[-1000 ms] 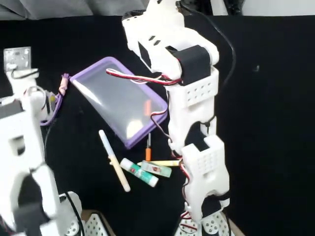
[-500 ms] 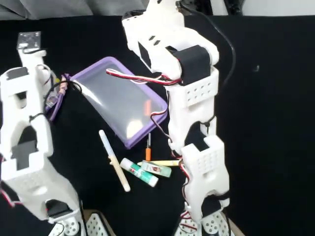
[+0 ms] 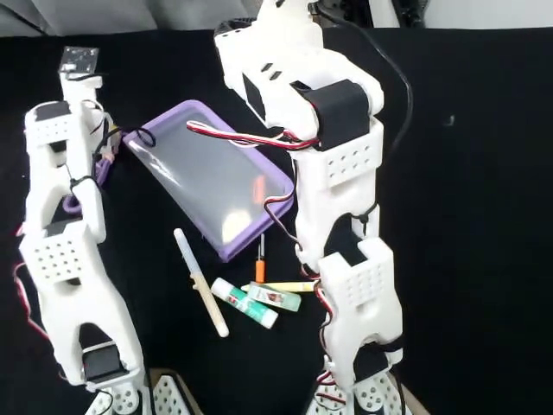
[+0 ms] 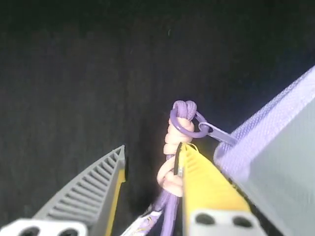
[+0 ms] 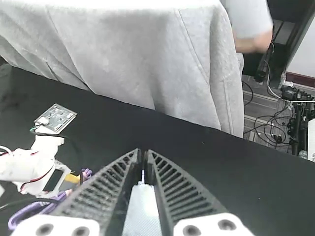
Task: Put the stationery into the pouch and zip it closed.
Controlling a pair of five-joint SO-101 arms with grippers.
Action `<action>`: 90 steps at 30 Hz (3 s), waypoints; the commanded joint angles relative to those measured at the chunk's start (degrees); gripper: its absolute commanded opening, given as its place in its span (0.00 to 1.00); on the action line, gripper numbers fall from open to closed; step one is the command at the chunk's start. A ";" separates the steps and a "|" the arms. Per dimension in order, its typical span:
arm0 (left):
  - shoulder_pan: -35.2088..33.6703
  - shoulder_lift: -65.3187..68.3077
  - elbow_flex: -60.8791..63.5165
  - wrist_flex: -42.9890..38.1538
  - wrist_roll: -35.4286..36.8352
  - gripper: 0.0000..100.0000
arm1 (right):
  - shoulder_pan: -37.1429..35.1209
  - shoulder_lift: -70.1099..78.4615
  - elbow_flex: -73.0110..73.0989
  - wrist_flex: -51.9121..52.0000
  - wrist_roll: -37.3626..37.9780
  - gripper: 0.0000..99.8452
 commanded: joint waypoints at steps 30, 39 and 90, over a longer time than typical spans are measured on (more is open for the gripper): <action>3.47 10.29 -20.35 8.70 -10.81 0.03 | 4.84 -4.97 -4.53 -0.79 0.18 0.02; 3.56 8.35 -46.64 19.87 -10.81 0.03 | 5.80 -6.37 -4.53 -0.35 0.18 0.02; 28.88 -14.95 -61.93 43.16 3.96 0.03 | 17.05 -11.21 -4.53 -1.58 0.18 0.02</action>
